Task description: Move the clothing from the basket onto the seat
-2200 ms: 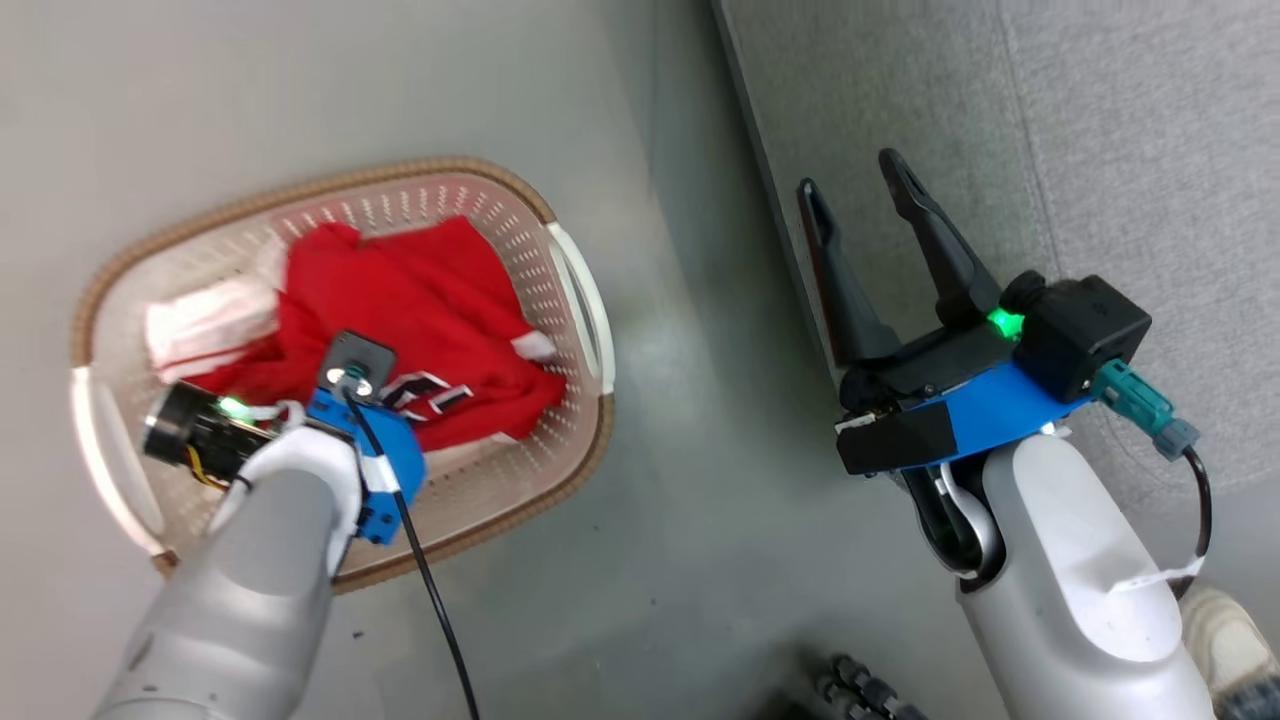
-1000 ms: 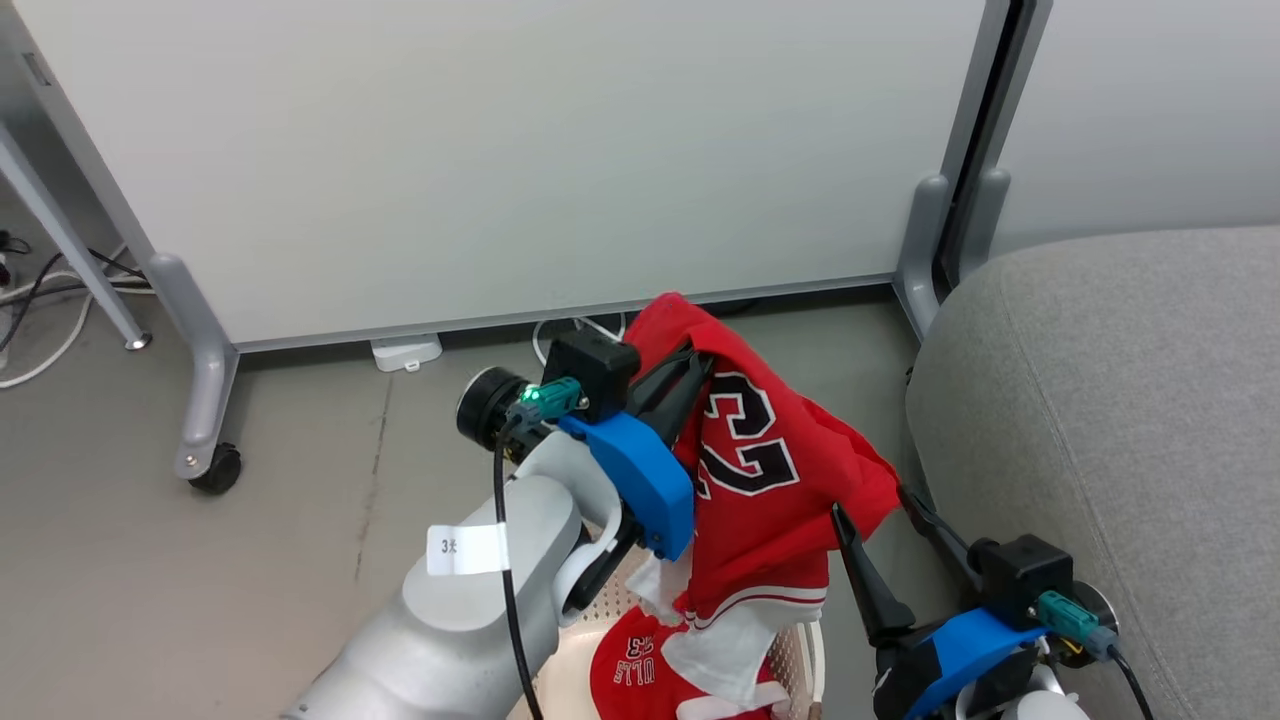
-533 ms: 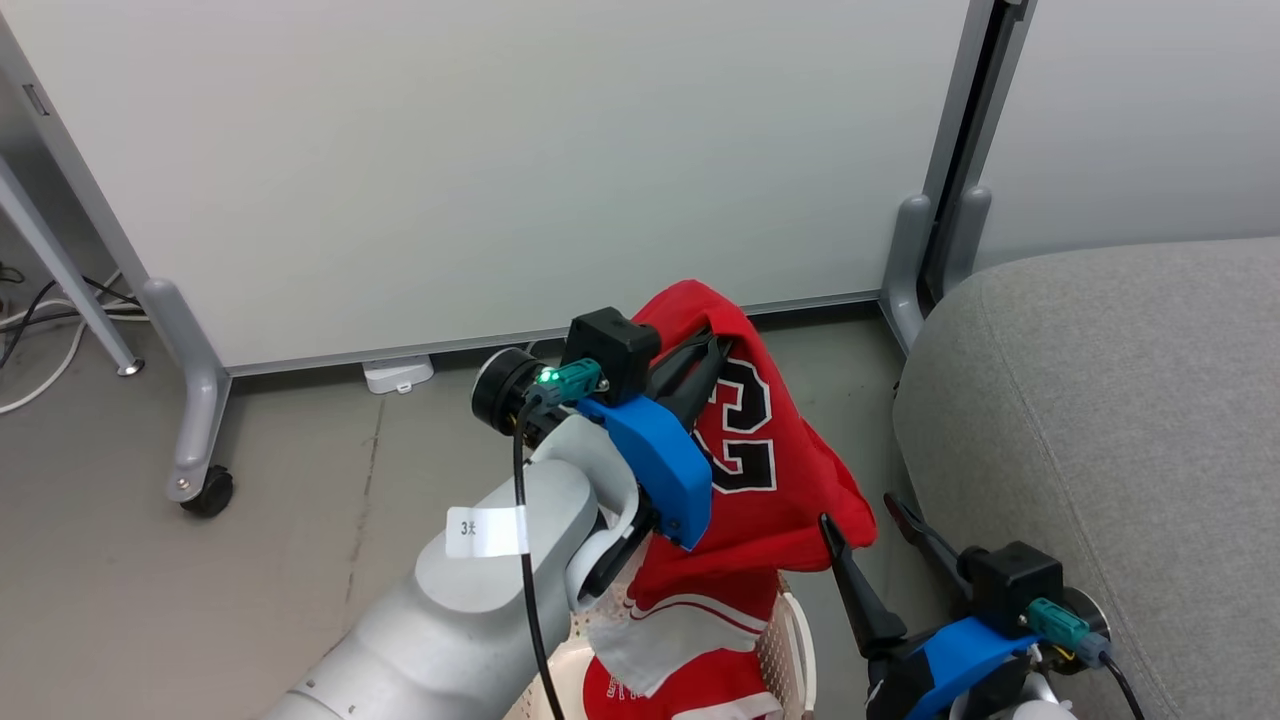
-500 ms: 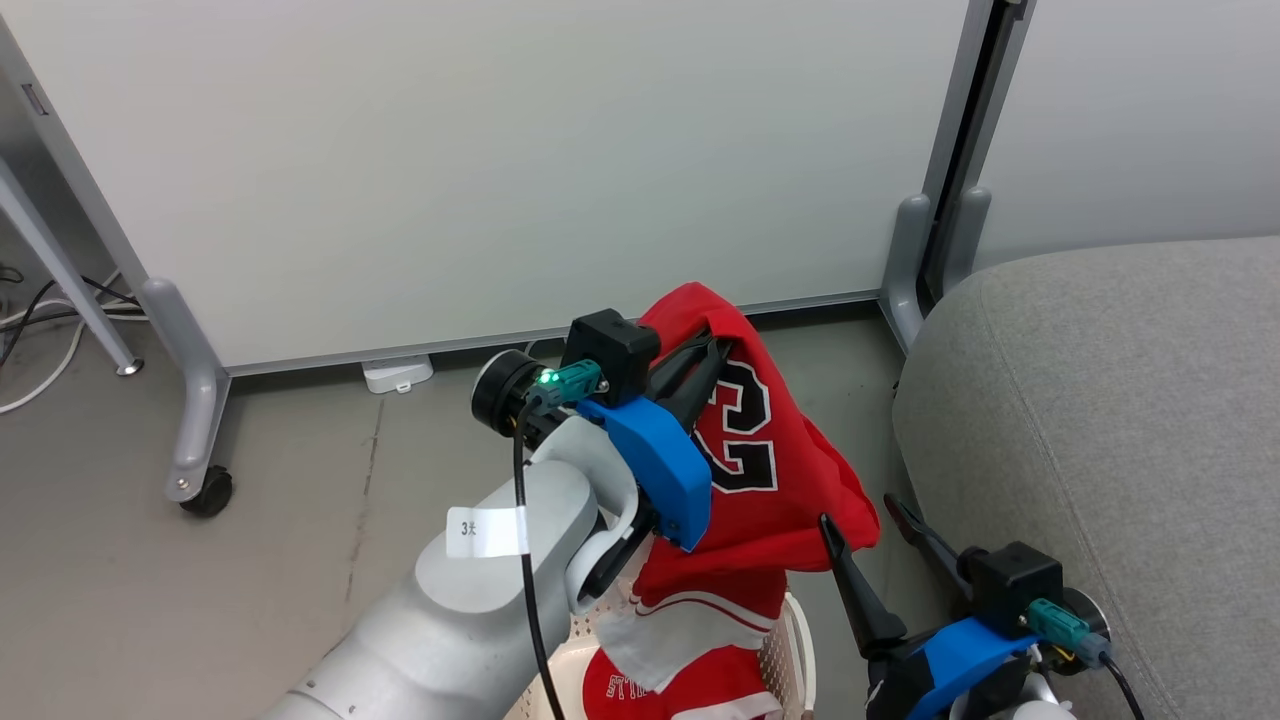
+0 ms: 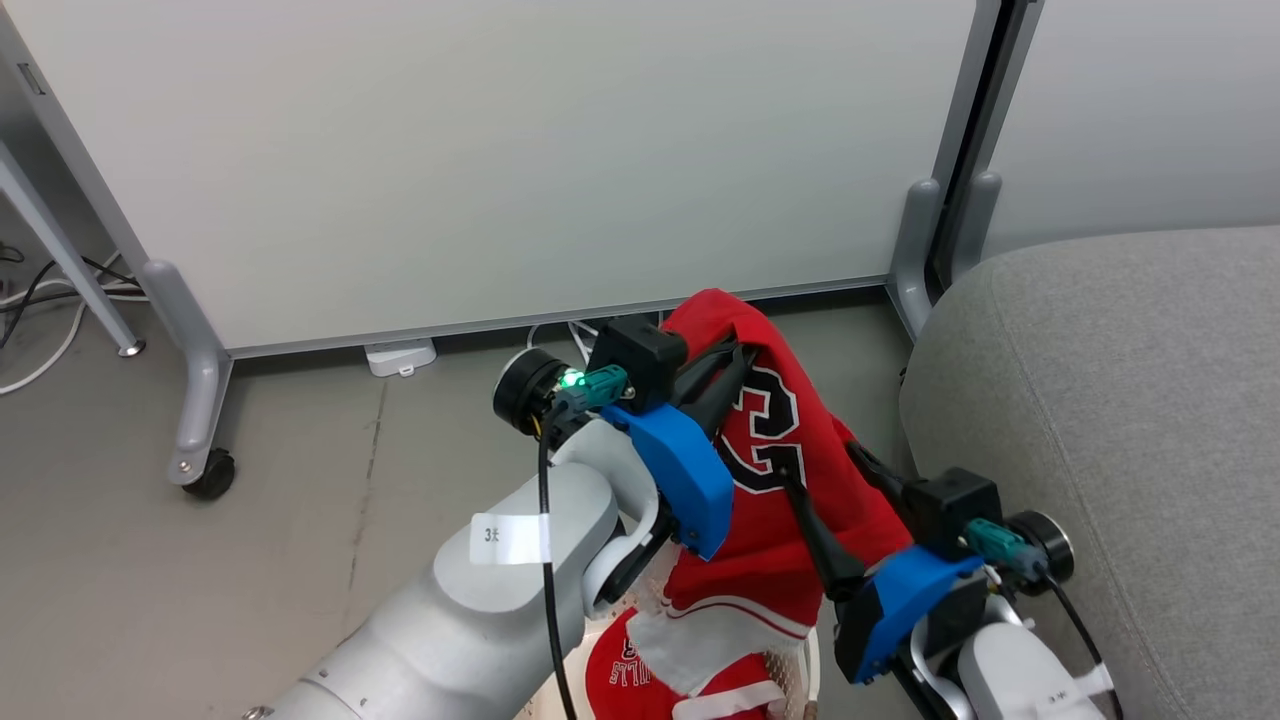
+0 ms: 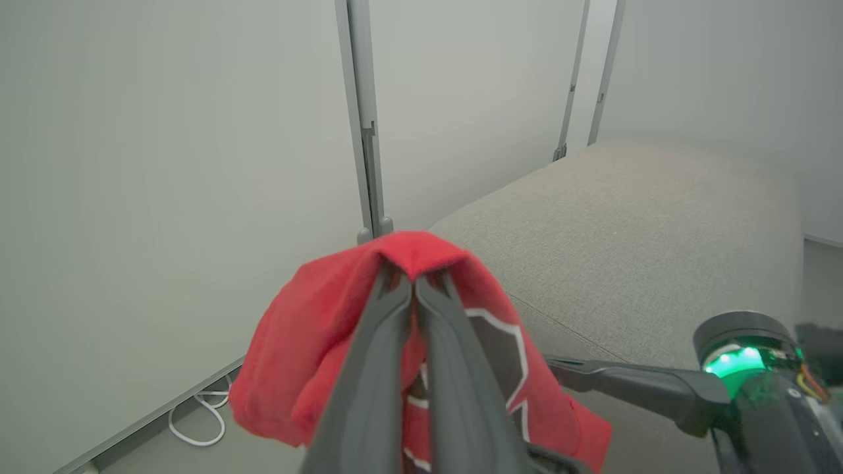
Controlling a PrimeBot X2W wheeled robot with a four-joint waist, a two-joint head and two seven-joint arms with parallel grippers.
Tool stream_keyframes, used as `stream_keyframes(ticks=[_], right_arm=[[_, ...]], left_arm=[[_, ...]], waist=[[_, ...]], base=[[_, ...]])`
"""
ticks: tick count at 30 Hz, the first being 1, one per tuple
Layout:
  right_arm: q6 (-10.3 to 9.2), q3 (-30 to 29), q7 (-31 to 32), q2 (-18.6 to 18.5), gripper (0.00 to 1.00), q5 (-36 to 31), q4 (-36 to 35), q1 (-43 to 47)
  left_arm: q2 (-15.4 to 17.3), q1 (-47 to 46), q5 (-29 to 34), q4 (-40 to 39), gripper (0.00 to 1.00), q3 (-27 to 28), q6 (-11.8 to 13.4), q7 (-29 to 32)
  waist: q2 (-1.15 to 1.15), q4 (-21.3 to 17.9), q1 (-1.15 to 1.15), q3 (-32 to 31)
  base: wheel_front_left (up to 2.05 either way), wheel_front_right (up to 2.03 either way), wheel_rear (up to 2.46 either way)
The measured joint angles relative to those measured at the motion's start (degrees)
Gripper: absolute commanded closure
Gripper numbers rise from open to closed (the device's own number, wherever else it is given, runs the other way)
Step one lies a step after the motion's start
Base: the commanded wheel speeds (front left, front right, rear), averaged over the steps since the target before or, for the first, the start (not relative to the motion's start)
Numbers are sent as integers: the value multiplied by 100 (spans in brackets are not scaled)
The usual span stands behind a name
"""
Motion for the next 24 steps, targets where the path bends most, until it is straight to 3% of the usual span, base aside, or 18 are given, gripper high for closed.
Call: stream_keyframes(ticks=[15,16,18,24], right_arm=[[0,806,-84,0,0,587,1463,-1353],[0,867,-86,0,53,672,1571,-1417],[0,958,-115,0,100,814,1759,-1507],[0,1233,-308,0,100,1162,2086,-1686]], left_arm=[[-1,-215,-263,-45,100,-442,47,-49],[-2,-220,-292,-42,100,-467,47,-62],[-2,-237,-316,-30,100,-493,47,-71],[-1,-305,-403,45,100,-575,49,-120]], waist=[[0,13,0,103],[0,14,0,99],[0,19,0,86],[0,9,0,43]], base=[[0,0,0],[0,0,0],[0,0,0],[0,0,0]])
